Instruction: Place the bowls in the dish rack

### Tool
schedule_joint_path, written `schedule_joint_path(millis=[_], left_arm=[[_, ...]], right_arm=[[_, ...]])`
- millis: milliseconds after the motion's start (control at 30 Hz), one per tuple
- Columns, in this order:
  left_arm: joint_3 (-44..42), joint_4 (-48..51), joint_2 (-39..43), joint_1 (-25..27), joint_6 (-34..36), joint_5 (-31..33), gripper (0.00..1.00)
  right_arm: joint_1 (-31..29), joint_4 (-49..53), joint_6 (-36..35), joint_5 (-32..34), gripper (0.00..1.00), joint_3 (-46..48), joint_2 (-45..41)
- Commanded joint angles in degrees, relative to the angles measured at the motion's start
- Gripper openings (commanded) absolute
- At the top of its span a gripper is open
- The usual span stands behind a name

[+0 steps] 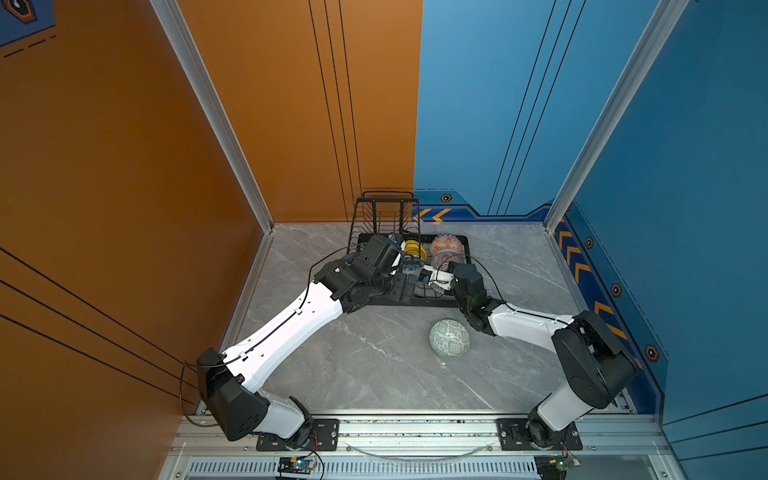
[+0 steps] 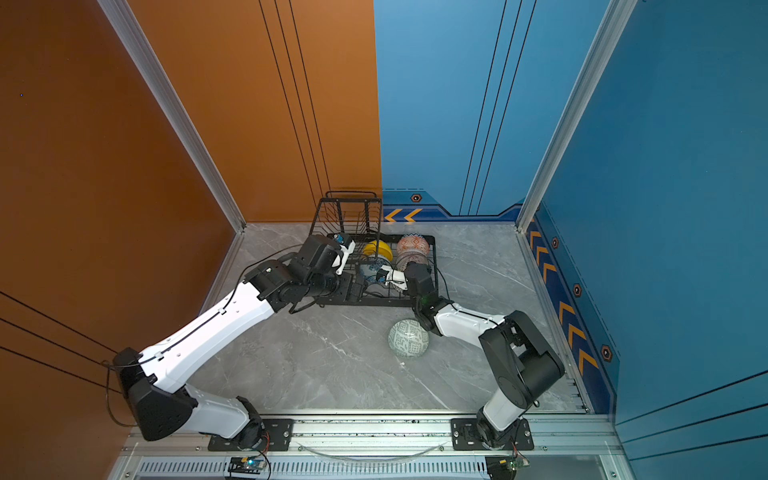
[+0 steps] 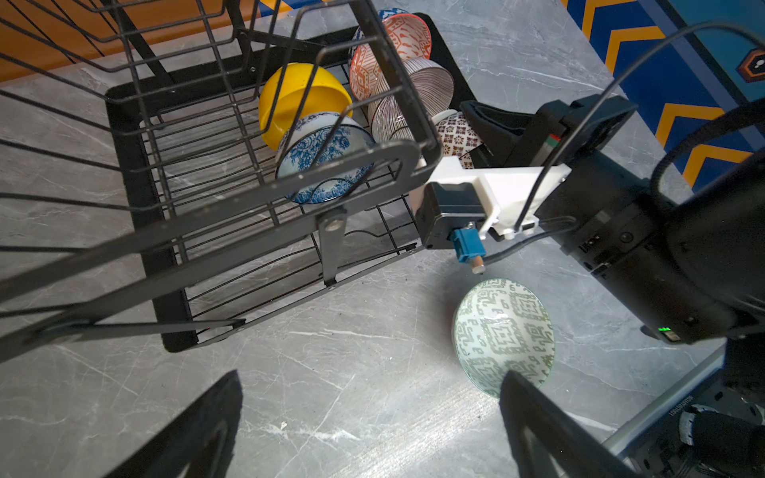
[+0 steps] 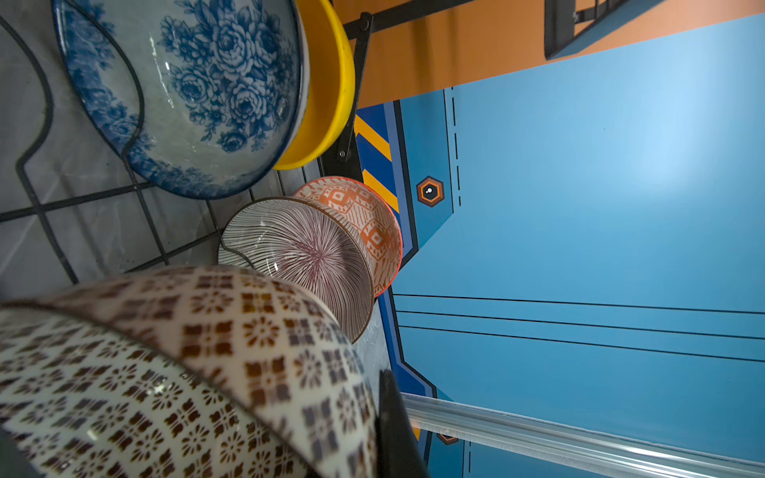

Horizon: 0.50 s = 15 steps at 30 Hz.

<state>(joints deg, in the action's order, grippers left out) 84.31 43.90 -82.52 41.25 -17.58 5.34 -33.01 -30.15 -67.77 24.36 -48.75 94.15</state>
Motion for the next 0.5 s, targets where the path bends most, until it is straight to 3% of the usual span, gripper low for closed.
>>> schedule_joint_path(millis=[0, 467], left_arm=[[-0.3, -0.7, 0.9, -0.2, 0.1, -0.7, 0.98], [-0.7, -0.6, 1.4, -0.4, 0.1, -0.8, 0.98]], right_arm=[[-0.4, -5.6, -0.3, 2.0, 0.0, -3.5, 1.5], [-3.1, -7.6, -1.7, 4.4, 0.0, -8.5, 9.1]])
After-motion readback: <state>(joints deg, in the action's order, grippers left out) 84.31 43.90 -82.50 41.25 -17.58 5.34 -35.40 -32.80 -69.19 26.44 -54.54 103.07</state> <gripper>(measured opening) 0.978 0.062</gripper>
